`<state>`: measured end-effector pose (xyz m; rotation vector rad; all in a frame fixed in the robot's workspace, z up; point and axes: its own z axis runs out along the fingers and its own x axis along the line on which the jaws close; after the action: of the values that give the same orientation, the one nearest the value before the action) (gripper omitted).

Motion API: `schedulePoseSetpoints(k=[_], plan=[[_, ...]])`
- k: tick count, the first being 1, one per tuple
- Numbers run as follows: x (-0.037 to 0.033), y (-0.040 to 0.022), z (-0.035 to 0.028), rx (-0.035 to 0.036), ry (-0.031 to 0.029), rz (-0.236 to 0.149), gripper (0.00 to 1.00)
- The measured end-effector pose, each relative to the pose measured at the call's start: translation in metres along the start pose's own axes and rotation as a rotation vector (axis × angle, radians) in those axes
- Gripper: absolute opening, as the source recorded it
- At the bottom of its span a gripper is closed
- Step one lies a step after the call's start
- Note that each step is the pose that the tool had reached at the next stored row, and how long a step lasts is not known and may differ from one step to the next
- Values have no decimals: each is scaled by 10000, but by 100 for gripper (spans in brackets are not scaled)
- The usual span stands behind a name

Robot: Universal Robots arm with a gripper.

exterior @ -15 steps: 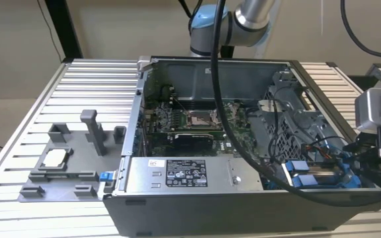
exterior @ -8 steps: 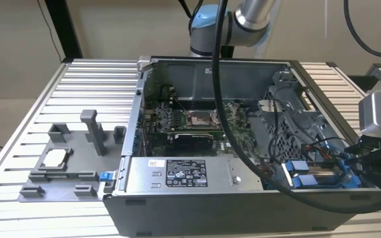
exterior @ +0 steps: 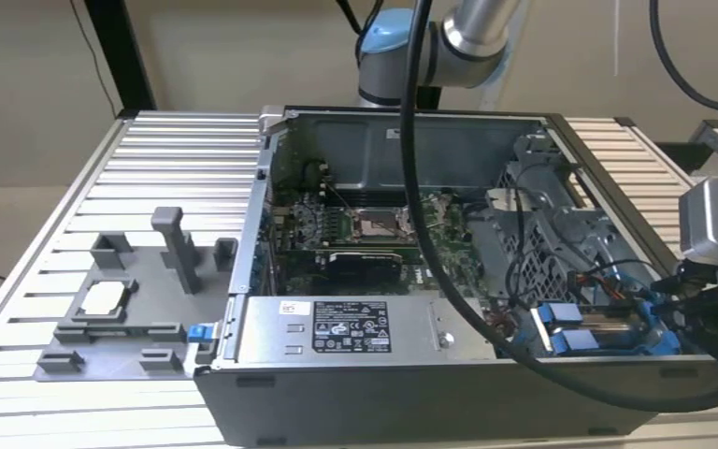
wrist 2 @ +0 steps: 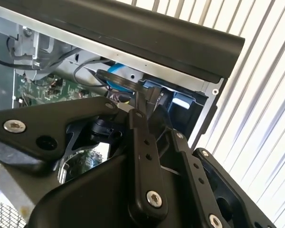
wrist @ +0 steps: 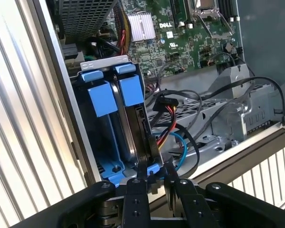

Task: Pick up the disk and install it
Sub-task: 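Insert the second disk wire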

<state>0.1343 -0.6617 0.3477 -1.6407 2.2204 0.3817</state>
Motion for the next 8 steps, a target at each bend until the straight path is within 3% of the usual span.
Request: schedulePoseSetpoints(k=[8], plan=[[25,-3,28,0,-1,0,100]])
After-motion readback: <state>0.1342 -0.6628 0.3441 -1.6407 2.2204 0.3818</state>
